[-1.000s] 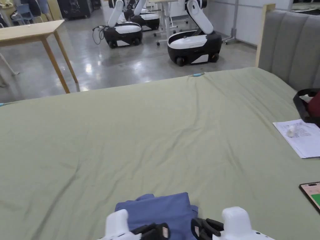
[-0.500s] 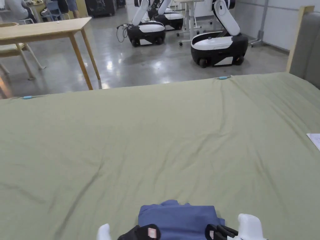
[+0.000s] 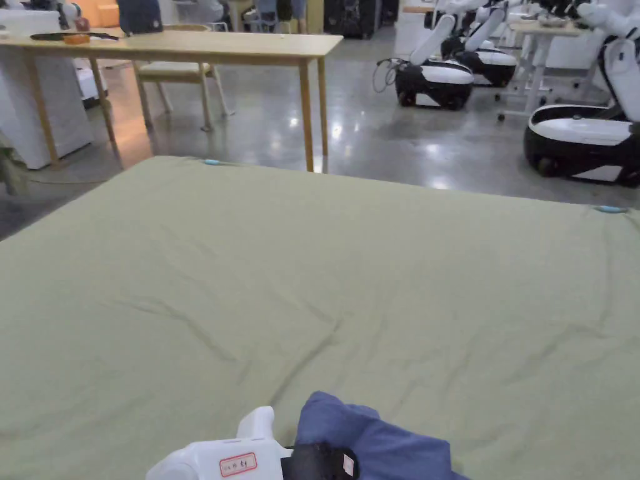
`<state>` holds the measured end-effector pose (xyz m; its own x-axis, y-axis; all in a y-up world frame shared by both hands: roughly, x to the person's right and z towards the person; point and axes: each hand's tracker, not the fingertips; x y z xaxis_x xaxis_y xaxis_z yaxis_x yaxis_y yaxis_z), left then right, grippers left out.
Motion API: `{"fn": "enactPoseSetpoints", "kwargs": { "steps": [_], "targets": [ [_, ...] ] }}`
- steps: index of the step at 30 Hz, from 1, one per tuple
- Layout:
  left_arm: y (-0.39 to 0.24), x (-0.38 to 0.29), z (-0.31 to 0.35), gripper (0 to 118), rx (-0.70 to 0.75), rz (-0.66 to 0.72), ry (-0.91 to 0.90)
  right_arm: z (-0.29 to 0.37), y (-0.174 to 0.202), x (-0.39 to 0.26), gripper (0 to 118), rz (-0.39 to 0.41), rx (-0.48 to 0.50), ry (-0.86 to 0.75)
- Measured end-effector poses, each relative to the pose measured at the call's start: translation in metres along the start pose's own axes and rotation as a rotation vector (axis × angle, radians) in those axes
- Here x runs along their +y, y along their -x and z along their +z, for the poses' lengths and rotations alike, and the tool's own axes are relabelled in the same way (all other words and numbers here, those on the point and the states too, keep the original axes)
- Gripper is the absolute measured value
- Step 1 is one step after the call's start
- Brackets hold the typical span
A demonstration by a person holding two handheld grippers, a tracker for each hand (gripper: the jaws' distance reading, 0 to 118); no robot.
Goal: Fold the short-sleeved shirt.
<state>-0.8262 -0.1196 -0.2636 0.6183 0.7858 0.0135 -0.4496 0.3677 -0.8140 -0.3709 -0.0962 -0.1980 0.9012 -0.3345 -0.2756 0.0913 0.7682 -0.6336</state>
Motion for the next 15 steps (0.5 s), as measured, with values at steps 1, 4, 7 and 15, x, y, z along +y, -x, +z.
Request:
{"fn": "enactPoseSetpoints", "kwargs": {
  "steps": [1,4,7,15],
  "targets": [
    [0.017,0.017,0.022,26,0.041,-0.021,-0.015,0.001,0.007,-0.002,0,0.016,0.005,0.012],
    [0.075,0.063,0.092,26,0.146,-0.034,-0.033,-0.003,0.033,-0.006,0,0.045,0.029,0.054],
    [0.116,0.107,0.156,26,0.276,-0.083,-0.016,-0.014,0.056,-0.01,0,0.056,0.043,0.078],
    [0.198,0.188,0.254,26,0.436,-0.105,-0.064,-0.048,0.105,-0.01,0,0.114,0.081,0.147]
  ]
}}
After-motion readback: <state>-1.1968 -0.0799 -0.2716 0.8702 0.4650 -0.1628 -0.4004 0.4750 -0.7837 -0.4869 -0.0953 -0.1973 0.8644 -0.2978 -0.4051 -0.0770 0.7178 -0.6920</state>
